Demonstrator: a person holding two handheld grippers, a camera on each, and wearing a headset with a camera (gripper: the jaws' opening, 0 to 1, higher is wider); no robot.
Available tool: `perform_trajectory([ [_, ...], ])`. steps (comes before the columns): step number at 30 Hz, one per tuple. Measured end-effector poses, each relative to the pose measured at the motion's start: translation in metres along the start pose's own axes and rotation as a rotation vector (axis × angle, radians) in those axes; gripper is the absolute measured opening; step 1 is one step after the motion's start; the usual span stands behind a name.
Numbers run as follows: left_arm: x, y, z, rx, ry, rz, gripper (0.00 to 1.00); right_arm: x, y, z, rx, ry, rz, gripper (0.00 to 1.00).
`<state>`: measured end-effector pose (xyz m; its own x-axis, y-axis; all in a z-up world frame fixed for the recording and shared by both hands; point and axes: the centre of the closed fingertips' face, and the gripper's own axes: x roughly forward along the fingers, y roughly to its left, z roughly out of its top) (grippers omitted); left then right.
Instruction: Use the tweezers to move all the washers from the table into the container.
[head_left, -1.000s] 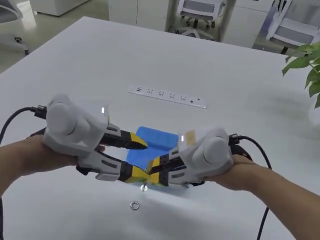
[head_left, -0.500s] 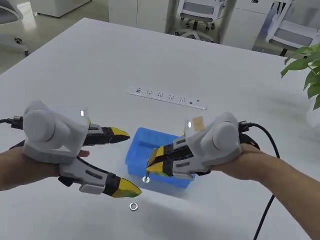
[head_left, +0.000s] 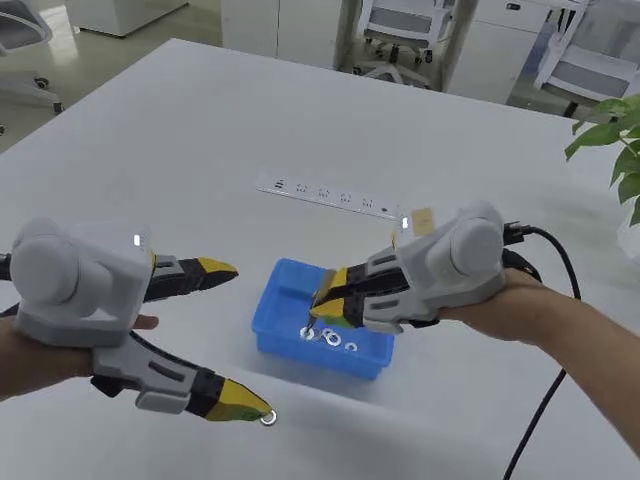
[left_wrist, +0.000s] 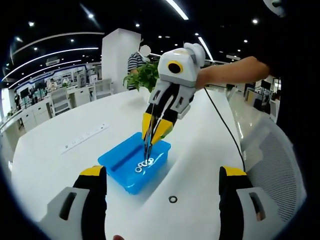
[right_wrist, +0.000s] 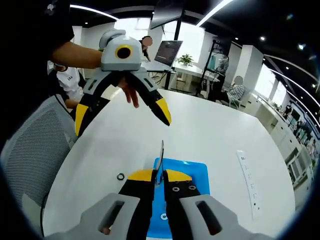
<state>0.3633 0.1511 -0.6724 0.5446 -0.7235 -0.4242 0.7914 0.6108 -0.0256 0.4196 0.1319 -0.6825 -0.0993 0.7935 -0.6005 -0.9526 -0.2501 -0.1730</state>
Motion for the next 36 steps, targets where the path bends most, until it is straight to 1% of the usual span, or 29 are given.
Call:
perform_trajectory([
  [7,-0.003,-0.001,-0.003,-0.007,0.005,0.003,0.99,0.001,-0.01,-0.011,-0.003,0.026,-0.015,0.08],
  [15,-0.003,0.0,-0.005,-0.006,0.008,0.007,0.98,0.008,-0.012,-0.026,-0.01,0.059,-0.007,0.08],
  [18,-0.003,0.001,-0.005,-0.005,0.009,0.007,0.97,0.012,-0.012,-0.034,-0.005,0.072,0.003,0.08],
  [22,-0.001,0.005,-0.005,-0.001,0.015,0.007,0.96,0.016,-0.012,-0.04,-0.005,0.083,0.013,0.08],
  [25,0.0,0.007,-0.004,0.003,0.022,0.002,0.93,0.019,-0.013,-0.044,0.004,0.088,0.018,0.08],
  [26,0.0,0.007,-0.004,0.006,0.023,0.0,0.91,0.02,-0.012,-0.045,0.008,0.089,0.02,0.08],
  [31,0.004,0.011,-0.007,0.007,0.037,-0.005,0.85,0.023,-0.012,-0.049,0.013,0.095,0.025,0.08],
  [35,0.007,0.017,-0.005,0.02,0.045,0.001,0.73,0.025,-0.011,-0.052,0.012,0.098,0.031,0.08],
  [36,0.008,0.02,-0.006,0.028,0.048,0.005,0.71,0.025,-0.011,-0.052,0.013,0.098,0.031,0.08],
])
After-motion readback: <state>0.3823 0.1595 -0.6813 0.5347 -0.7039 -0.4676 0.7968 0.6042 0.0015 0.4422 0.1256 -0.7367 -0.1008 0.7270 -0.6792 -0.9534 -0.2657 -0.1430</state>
